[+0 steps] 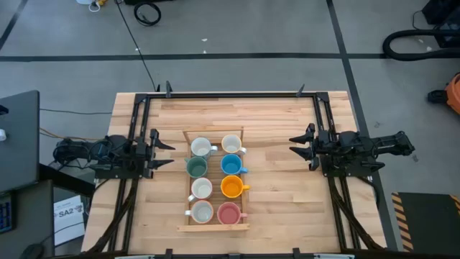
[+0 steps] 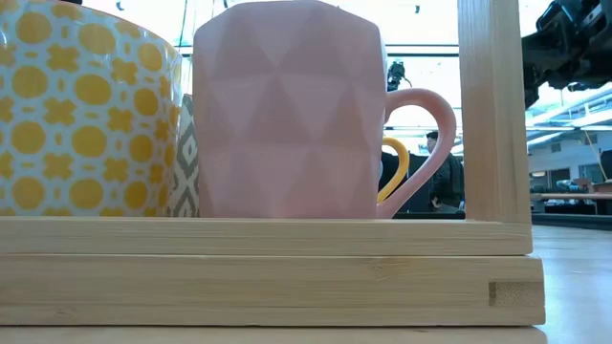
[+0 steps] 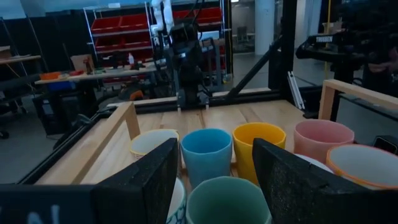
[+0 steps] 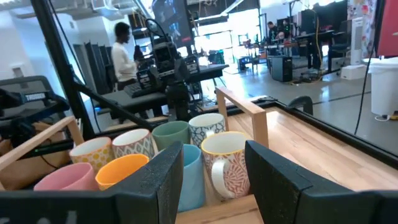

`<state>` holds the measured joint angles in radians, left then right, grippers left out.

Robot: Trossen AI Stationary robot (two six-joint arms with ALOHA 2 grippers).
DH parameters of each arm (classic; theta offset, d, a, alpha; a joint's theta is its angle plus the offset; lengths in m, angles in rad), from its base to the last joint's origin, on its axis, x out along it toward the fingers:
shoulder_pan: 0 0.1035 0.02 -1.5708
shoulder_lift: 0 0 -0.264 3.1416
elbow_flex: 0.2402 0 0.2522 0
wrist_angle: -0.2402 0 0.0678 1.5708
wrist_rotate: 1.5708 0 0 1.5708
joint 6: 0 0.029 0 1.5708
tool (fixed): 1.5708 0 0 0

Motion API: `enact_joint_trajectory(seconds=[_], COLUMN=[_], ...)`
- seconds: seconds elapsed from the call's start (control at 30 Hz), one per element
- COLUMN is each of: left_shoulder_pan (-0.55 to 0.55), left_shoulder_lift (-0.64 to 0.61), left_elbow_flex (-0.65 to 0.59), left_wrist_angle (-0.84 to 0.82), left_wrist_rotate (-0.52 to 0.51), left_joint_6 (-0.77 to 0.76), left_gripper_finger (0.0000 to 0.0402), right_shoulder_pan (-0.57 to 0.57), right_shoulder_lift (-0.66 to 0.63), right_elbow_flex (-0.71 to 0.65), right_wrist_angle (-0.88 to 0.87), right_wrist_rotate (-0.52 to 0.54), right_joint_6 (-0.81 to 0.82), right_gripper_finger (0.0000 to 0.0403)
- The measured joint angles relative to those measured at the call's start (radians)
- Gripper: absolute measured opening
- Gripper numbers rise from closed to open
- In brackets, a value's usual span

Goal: Place coffee mugs
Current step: Return to Home Position

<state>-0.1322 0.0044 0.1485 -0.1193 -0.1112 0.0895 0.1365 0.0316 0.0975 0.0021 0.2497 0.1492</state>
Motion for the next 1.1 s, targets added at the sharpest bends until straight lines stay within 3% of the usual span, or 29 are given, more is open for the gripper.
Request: enact_joint_trajectory(seconds=[0.33,0.7,1.1], left_shoulder_pan=[0.014,0.100,0.114], left_shoulder_lift=[0.000,0.001,0.001], left_elbow_flex=[-0.088,-0.092,-0.088], left_wrist_angle=[0.114,0.064,0.016], left_wrist_rotate=[0.000,0.000,0.004], left_joint_6=[0.000,-0.024,-0.034], left_gripper_finger=[0.0215,0.0215,0.0215], right_shoulder_pan=[-0.035,-0.070,-0.070], right_shoulder_lift=[-0.006,-0.006,-0.006], right_elbow_flex=[-0.092,-0.092,-0.091], right_wrist_angle=[0.084,0.087,0.087], right_wrist_rotate=[-0.016,-0.077,-0.088], right_joint_6=[0.009,0.009,0.009], right_gripper_finger=[0.0177,0.0177,0.0177])
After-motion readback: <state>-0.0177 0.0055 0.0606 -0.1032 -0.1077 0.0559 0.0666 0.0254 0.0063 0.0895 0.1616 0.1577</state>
